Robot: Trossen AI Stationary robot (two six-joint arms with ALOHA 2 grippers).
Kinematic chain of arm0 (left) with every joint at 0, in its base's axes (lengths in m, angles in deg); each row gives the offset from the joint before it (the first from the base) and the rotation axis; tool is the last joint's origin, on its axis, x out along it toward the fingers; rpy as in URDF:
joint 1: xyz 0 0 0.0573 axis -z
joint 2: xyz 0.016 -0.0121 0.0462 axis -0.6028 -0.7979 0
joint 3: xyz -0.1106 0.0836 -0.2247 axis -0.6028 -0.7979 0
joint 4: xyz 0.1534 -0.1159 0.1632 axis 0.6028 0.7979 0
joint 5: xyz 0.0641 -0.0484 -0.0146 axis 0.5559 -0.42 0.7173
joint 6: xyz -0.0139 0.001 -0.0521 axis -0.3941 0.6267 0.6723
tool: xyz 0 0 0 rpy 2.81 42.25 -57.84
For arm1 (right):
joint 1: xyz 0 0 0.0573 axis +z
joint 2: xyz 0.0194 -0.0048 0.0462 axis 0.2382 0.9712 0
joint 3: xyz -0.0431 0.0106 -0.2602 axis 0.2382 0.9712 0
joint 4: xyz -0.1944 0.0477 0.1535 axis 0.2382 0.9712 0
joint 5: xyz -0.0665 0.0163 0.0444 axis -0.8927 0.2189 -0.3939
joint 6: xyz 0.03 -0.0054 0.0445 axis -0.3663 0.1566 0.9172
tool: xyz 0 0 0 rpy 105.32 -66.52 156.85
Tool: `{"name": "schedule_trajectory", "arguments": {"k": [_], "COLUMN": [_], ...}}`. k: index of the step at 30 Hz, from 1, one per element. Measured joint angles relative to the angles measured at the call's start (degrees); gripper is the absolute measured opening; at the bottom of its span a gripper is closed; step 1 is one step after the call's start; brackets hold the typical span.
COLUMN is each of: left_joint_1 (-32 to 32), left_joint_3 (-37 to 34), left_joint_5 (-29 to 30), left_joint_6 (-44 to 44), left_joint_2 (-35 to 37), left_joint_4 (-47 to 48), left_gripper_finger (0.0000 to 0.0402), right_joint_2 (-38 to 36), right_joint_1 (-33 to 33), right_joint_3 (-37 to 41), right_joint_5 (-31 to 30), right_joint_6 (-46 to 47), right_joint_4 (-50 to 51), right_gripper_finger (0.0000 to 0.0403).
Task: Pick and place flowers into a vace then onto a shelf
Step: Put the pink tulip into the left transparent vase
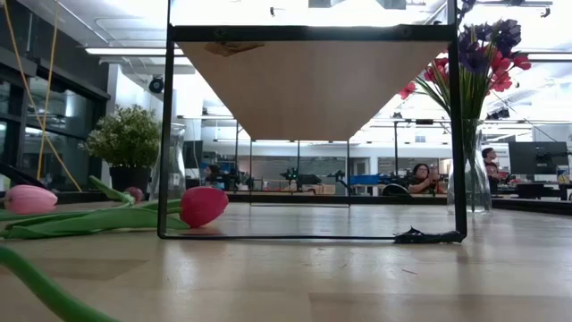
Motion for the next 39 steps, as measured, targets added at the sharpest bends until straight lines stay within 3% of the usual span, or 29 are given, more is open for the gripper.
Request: {"name": "schedule_trajectory", "arguments": {"k": [14,26,39], "left_joint_1": [0.0,0.0,0.0], "left_joint_3": [-0.1,0.5,6.0], "left_joint_5": [-0.1,0.9,6.4], "left_joint_6": [2.0,4.9,6.6], "left_joint_2": [-0.1,-0.2,-0.6], "left_joint_4": [2.1,2.7,12.3], "left_gripper_finger": [0.002,0.002,0.002], "right_joint_2": [0.0,0.0,0.0], "right_joint_1": [0.0,0.0,0.0], "right_joint_3": [0.0,0.0,0.0], "right_joint_5": [0.0,0.1,0.2], "right_joint_6": [0.0,0.1,0.1], "right_joint_4": [0.0,0.0,0.0], "right_gripper_finger": [0.0185,0.0181,0.0181]}}
